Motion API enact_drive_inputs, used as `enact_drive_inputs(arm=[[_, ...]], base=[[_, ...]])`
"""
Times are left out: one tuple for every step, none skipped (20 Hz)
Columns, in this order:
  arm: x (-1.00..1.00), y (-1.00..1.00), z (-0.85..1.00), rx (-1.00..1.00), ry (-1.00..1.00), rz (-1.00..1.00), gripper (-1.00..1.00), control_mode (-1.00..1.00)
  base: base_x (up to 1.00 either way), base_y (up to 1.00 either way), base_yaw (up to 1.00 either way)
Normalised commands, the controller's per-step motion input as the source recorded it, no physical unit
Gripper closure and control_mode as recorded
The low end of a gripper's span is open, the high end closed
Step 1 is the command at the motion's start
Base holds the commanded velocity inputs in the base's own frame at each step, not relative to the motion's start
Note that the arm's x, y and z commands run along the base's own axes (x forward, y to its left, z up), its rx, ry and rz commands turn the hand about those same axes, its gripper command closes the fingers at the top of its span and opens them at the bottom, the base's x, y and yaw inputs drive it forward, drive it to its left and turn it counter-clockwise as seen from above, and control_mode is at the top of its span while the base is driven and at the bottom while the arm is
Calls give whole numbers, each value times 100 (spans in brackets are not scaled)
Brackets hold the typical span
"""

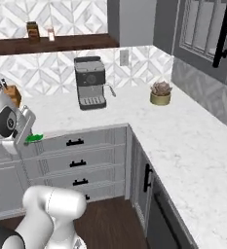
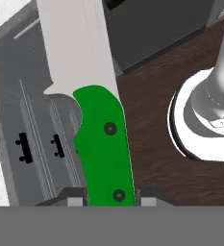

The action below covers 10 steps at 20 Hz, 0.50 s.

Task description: Pick up the knife from the drawer and place it on the cutting board. Then place the meat from the plate to the cutting board.

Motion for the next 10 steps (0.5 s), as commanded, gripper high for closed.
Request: enact_drive_inputs(arm=[[0,0,0,0,0,0,100,100],[0,0,0,0,0,0,100,100],[0,0,0,0,0,0,100,100],[0,0,0,0,0,0,100,100],[0,0,0,0,0,0,100,100],[0,0,0,0,0,0,100,100],[0,0,0,0,0,0,100,100],[0,0,0,0,0,0,100,100],[0,0,0,0,0,0,100,100],[0,0,0,0,0,0,100,100]], base=[[-54,11,-90],[-51,15,-91],[-43,11,-93],[-42,9,-93],[-33,4,-96],[-29,3,-97],[-27,3,-97],[-26,1,-98],[-24,1,-98],[-24,1,-98]])
